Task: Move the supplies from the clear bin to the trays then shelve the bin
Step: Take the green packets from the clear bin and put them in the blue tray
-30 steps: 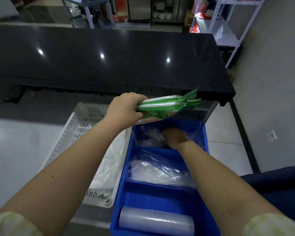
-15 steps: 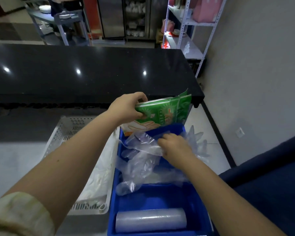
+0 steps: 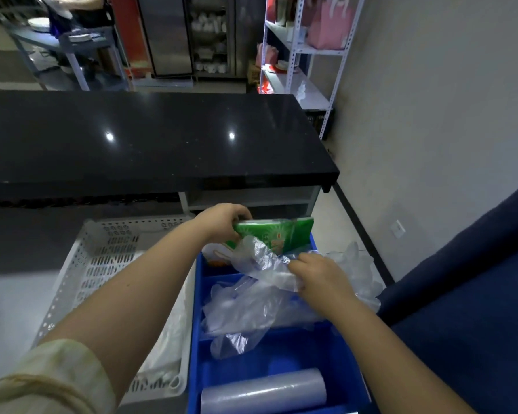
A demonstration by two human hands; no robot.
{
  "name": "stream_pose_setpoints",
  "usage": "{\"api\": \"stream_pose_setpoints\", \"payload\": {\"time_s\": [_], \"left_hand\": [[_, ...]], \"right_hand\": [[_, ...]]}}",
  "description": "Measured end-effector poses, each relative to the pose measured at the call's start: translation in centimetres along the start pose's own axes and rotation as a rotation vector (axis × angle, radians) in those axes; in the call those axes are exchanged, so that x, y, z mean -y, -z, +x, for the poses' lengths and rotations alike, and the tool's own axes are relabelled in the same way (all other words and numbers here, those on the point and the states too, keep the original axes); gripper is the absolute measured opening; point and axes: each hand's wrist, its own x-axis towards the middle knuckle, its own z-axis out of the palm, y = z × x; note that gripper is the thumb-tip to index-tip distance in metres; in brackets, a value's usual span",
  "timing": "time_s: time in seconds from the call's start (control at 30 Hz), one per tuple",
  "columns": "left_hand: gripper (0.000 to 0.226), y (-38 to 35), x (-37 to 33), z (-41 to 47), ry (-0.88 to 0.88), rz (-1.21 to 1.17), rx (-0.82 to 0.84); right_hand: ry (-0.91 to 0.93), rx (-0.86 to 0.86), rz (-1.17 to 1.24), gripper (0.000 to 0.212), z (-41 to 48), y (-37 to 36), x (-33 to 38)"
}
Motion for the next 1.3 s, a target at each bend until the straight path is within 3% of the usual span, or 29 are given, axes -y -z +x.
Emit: {"api": "stream_pose_setpoints", "payload": {"time_s": [0.1, 0.2, 0.3, 0.4, 0.57, 0.67, 0.8, 0.9, 1.03, 1.1, 1.2, 1.3], "left_hand": [[0.049, -1.0, 0.0, -0.2, -0.038, 0.158, -0.003], [0.056, -2.4, 0.1, 0.0, -0.085, 0.433, -0.139], [0.064, -3.3, 0.5, -0.2, -0.09, 0.487, -0.261], [0.062, -1.8, 0.9, -0.7, -0.102, 0.415, -0.435], [0.031, 2.3, 2.2, -3.3, -0.134, -0.023, -0.761], [0.036, 0.8, 2.2, -5.1, -0.222, -0.107, -0.593], [0.044, -4.5, 2.5, -4.8, -0.158, 0.124, -0.32], [0.032, -6.6, 2.6, -3.8, -0.123, 0.211, -0.249], [0.021, -7.5, 2.0, -2.7, -0.087, 0.288, -0.177], [0.021, -7.6, 1.6, -2.0, -0.056, 0.271, -0.098], [0.029, -7.3, 1.3, -1.3, -0.021, 0.257, 0.028], [0.035, -7.1, 1.4, -1.0, -0.021, 0.237, 0.133]], "right_hand": [[0.004, -0.002, 0.002, 0.034, 0.4, 0.0, -0.2], [0.007, 0.008, 0.018, 0.032, 0.8, 0.1, -0.4], [0.002, 0.033, 0.015, 0.024, 1.5, 0.4, -0.8], [-0.014, 0.037, 0.003, 0.017, 2.9, 0.7, -1.2], [0.032, 0.03, -0.013, 0.021, 8.0, -1.1, 0.1], [0.072, 0.073, -0.066, 0.022, 10.2, -3.8, 1.8], [0.077, 0.138, -0.032, 0.025, 10.2, -7.0, 1.8], [-0.024, 0.3, 0.061, 0.028, 9.7, -7.6, 0.5], [-0.156, 0.604, 0.396, 0.05, 8.2, -6.6, -2.2], [-0.187, 0.586, 0.46, 0.043, 7.4, -6.3, -3.4], [-0.18, 0.378, 0.365, 0.023, 6.8, -7.1, -3.6], [-0.351, 0.455, 0.427, 0.017, 7.2, -7.6, -3.2]]}}
